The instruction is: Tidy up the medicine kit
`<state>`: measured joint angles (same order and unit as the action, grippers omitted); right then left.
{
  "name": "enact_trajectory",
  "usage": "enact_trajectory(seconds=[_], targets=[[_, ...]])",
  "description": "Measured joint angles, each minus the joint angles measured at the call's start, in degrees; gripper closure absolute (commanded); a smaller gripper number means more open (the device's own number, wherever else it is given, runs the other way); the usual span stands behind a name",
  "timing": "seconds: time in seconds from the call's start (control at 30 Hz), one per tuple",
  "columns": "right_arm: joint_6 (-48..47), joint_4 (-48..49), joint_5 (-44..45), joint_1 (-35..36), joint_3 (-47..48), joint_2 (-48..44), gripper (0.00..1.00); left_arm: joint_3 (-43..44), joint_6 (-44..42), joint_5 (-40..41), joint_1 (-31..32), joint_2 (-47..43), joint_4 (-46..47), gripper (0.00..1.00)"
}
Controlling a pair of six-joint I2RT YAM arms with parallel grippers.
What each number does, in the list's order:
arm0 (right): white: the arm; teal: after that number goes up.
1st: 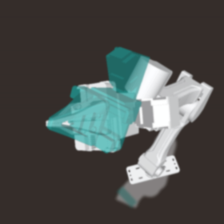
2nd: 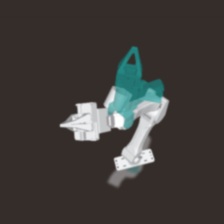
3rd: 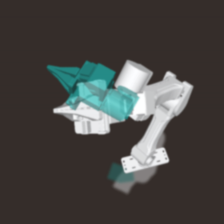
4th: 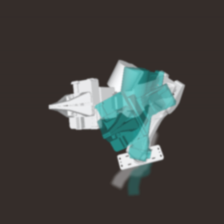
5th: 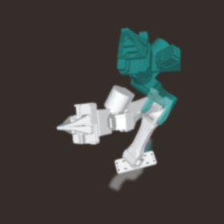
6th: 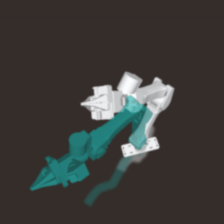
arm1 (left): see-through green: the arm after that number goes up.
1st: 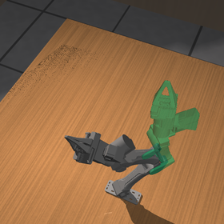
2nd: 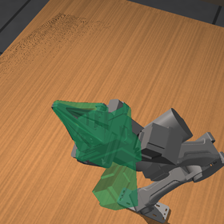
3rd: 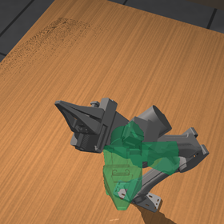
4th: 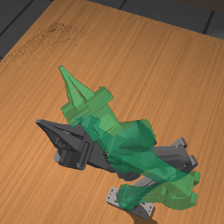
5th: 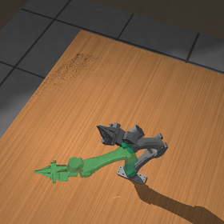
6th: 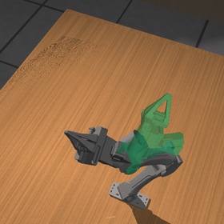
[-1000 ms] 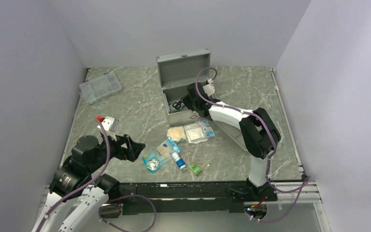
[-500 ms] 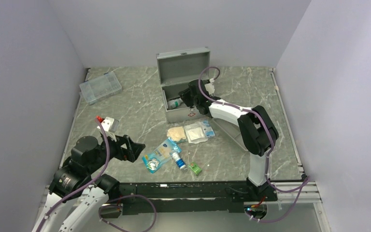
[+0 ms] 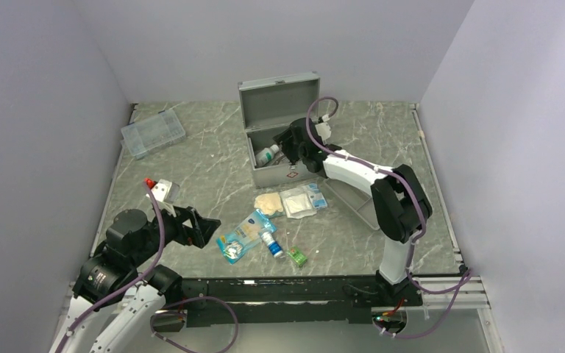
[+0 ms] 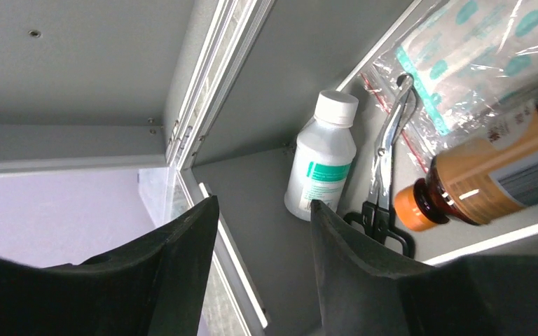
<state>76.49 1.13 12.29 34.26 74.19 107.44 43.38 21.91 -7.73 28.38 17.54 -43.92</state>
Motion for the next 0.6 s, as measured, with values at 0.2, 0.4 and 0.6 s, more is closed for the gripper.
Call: enact_trajectory(seconds=[0.2,0.4,0.6], targets=[[-3.7,-5.0,1.2,0.0,-0.1,-4.9,0.43,0.0,0.0,0.0,0.0,0.0,0.0,0.01],[-10.4,-6.0,1.0,0.0,-3.1,-13.4,0.43,0.0,0.0,0.0,0.0,-0.1,0.0,0.01],[-21.3,-7.6,-2.2,0.3,-5.3,-20.7,0.42,0.0,0.0,0.1,0.0,-0.1,0.0,0.01]])
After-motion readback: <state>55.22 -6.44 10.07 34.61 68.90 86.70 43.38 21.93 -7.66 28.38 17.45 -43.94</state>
